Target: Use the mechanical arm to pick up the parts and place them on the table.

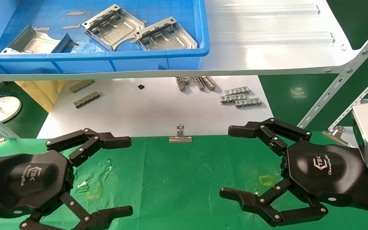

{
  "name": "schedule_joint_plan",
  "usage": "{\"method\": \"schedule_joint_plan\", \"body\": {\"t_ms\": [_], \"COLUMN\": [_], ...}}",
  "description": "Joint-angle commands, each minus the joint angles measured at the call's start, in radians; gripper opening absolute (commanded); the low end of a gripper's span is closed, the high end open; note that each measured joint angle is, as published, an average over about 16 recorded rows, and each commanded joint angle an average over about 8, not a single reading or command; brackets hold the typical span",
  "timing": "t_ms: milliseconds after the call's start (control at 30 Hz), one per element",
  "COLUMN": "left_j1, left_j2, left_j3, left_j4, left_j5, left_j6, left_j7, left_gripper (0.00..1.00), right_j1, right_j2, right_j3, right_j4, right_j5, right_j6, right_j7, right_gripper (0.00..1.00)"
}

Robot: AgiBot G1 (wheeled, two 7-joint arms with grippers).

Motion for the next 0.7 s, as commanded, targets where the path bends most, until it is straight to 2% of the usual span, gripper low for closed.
{"method": "schedule_joint_plan", "body": {"t_ms": [33, 700], "left_j1": [0.0, 0.0], "left_j2": [0.0, 0.0], "left_j3": [0.0, 0.0], "left_j4": [0.0, 0.0], "left_j5": [0.0, 0.0], "left_j6": [0.0, 0.0], "left_j7": [0.0, 0.0], "left_gripper": [1.0, 1.0], "right_j1": [0.0, 0.0], "right_j2": [0.0, 0.0], "right_j3": [0.0, 0.0], "right_j4": [0.0, 0.0], "right_j5": [0.0, 0.0], "right_j6": [0.0, 0.0], "right_j7": [0.0, 0.0], "right_gripper": [1.0, 1.0]}}
